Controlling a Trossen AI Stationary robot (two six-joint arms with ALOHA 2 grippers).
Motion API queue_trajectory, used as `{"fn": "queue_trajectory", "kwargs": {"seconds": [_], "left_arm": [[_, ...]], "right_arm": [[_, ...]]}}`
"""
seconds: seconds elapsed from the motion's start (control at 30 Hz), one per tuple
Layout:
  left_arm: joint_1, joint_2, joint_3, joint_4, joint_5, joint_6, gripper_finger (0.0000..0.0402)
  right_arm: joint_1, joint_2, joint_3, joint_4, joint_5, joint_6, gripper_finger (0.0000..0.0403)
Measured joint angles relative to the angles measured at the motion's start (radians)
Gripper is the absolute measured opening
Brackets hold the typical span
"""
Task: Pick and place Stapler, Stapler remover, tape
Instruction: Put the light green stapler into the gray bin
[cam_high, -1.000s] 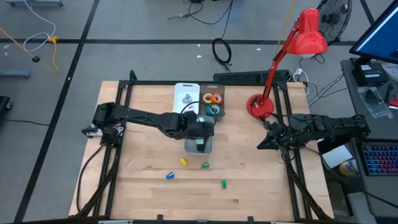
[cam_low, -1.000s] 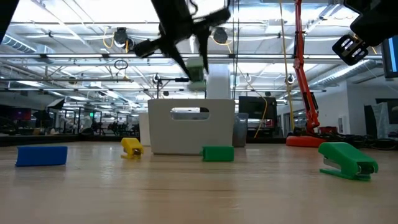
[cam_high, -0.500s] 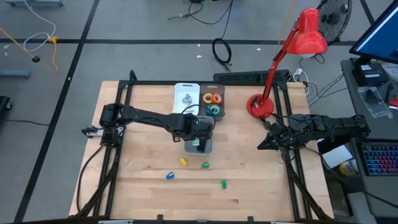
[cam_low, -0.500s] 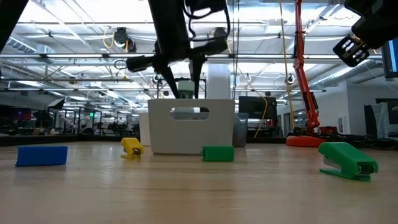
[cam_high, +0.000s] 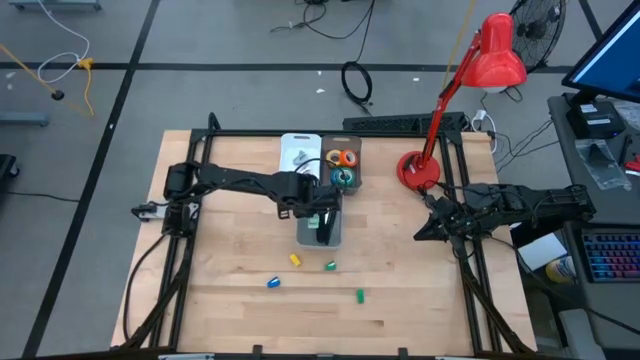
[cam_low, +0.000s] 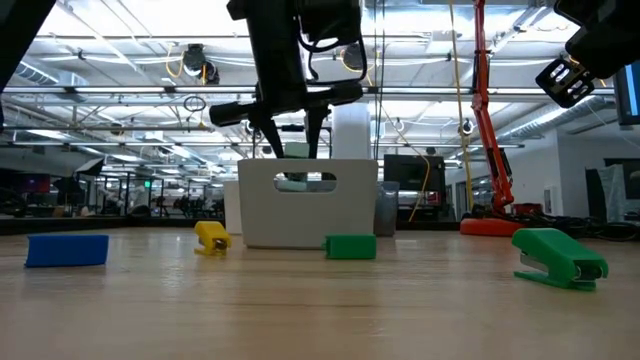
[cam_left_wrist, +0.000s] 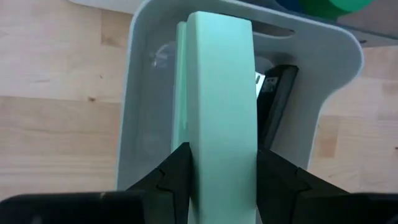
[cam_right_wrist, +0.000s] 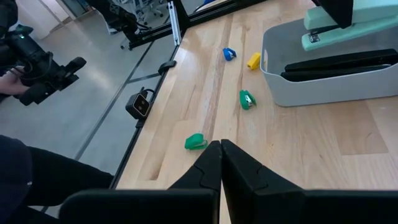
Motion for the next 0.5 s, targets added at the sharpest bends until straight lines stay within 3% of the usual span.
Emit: {"fn": "queue_trajectory", "kwargs": {"seconds": [0.5], "left_arm": [[0.030,0.032,0.001,0.001,0.033,0.034,0.0132]], "right_arm": [[0.000,0.000,0.000,0.000,0.000,0.001,0.0000]]}}
